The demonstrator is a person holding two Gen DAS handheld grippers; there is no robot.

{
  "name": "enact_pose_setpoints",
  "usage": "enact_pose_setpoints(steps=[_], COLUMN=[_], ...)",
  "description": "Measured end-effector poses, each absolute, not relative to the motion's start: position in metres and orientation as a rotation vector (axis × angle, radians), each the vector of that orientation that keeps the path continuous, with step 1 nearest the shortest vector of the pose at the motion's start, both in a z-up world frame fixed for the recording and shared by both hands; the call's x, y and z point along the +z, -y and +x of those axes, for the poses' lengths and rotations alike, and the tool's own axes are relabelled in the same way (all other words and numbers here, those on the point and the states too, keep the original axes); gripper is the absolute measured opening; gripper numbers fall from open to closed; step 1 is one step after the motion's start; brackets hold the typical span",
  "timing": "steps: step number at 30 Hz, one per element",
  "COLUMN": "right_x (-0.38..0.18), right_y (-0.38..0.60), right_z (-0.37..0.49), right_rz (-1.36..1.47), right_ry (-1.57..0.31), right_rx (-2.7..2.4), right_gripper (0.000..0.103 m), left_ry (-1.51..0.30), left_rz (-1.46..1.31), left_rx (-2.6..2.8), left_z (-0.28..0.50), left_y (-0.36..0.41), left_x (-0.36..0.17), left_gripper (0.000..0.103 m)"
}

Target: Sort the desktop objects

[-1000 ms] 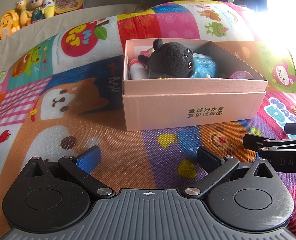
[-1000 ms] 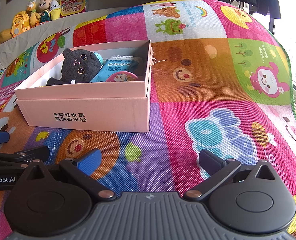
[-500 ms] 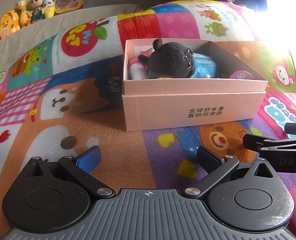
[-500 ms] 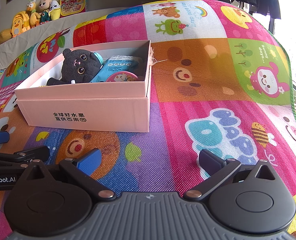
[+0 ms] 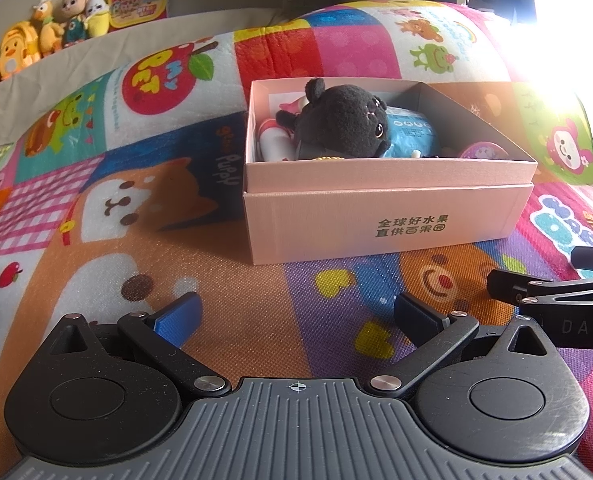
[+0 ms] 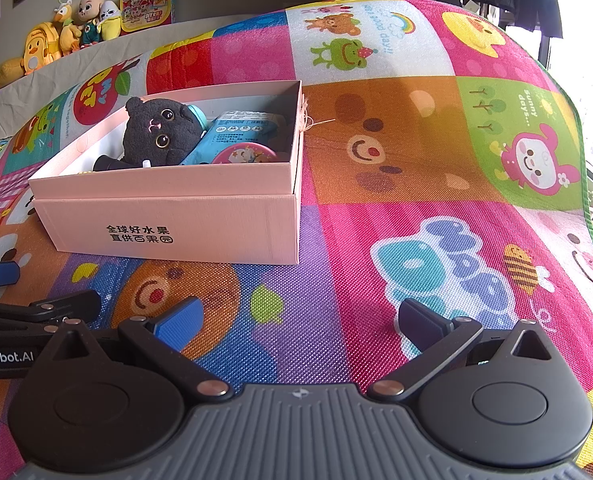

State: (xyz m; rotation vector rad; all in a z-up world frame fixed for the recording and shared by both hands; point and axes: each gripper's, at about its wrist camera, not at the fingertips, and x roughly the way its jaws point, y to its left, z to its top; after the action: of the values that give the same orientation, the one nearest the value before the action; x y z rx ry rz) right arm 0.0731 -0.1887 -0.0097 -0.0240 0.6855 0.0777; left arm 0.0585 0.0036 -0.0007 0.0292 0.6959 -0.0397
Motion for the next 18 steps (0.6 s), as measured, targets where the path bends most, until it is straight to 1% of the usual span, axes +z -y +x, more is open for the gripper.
enact_pose_setpoints(steps=[5, 18], right_x=[-0.0097, -0.0098], right_y=[0.1887, 0.1886], right_z=[0.0731, 0.0732], right_rz=[-0.024, -0.025], right_ry=[-0.685, -0.685], right_rx=[0.077, 0.077], right_gripper=[0.103, 0.103], left_ry=[-0.743, -0.726], left_rz=[0.005, 0.007], left_rx=[-0.044, -0.036], left_z=[0.0646, 0.0614], left_y=[-0.0052, -0.0029], left_x=[0.0027, 0.0015], left_gripper=[0.103, 0.103])
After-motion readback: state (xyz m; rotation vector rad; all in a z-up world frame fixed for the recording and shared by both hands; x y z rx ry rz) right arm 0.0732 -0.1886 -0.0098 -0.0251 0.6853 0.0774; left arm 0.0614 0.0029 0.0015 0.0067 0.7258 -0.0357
